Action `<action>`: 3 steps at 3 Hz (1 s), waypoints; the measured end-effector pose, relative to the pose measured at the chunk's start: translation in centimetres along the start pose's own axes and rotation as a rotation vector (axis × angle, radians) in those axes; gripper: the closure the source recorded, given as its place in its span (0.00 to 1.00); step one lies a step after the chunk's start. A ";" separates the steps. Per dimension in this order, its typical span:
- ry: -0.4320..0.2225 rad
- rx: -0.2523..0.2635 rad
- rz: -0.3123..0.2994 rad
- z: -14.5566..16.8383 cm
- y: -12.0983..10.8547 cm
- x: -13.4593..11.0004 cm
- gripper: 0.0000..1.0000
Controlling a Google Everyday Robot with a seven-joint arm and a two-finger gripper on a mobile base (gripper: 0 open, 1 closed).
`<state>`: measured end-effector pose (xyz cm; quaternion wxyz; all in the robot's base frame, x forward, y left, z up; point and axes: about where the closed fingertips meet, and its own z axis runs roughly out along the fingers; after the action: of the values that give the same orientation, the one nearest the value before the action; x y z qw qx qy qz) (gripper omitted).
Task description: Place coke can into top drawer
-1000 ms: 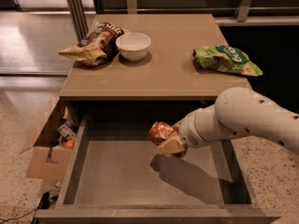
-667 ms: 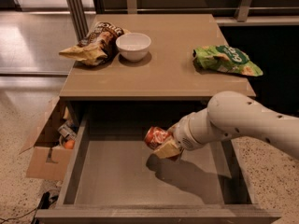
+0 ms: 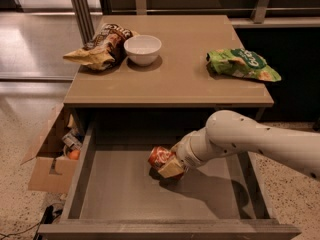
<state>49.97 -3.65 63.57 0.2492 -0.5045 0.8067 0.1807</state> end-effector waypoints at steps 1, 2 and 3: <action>0.008 0.004 0.007 1.8 -0.3 0.5 1.00; 0.009 0.006 0.008 2.1 -0.3 0.5 0.87; 0.009 0.006 0.008 2.1 -0.3 0.5 0.63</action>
Offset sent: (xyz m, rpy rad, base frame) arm 0.0048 0.0054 -0.0183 -0.0077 0.0043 -0.0082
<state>50.54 -3.02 61.55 0.2464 -0.5013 0.8103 0.1772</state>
